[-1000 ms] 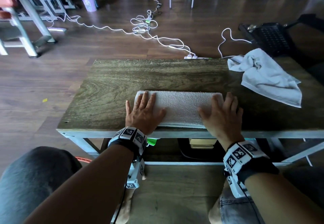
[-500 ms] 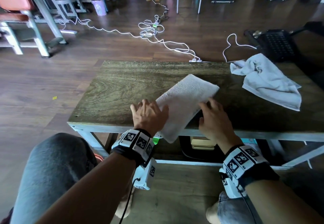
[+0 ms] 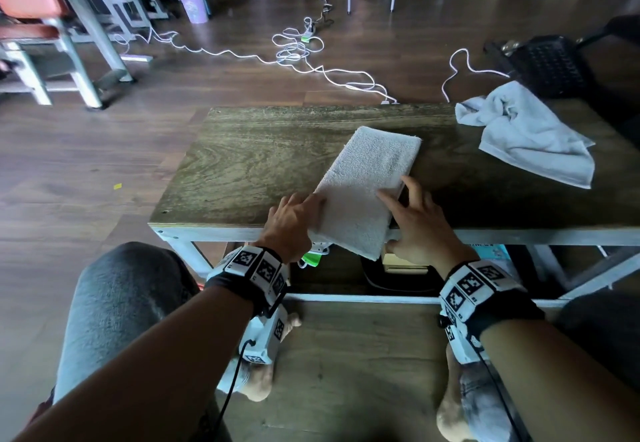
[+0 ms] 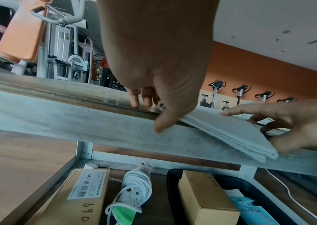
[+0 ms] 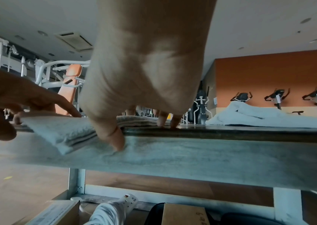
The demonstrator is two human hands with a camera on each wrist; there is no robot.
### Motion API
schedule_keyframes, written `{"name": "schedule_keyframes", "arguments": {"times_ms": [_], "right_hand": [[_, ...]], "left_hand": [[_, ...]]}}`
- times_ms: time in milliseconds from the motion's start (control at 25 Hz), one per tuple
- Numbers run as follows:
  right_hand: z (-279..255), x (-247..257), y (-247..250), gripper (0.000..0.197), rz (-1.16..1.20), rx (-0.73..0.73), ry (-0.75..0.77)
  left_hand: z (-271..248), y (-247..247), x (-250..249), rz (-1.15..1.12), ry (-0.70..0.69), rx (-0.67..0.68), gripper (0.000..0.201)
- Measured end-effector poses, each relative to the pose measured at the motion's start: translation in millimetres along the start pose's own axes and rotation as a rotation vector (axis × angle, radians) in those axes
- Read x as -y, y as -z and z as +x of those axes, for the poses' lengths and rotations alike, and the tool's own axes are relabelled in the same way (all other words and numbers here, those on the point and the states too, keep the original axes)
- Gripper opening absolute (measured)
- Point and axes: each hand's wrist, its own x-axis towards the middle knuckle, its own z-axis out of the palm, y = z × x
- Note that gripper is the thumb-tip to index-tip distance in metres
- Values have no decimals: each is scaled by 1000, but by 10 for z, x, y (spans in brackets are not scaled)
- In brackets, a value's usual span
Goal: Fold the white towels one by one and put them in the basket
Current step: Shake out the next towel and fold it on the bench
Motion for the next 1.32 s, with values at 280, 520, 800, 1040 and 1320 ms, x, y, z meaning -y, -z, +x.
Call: {"name": "schedule_keyframes", "arguments": {"times_ms": [280,520,800,1040,1320], "right_hand": [[-68,15,-123,80,42,-168,60],[9,0,-139,36,376,-265,254],[-26,157,114,35,961,-201,86],[175,167,32,34,907,-49,-104],[362,247,26,31,824,-262,-261]], "left_hand": [[159,-29,54,-265,-181,-265,24],[177,123,-2,-539,-94,-388,23],[135,140,-16,-770,-7,-471,44],[229,17,-43,-712,122,-295,23],[593,-12,-63,-407,287,-245,35]]}}
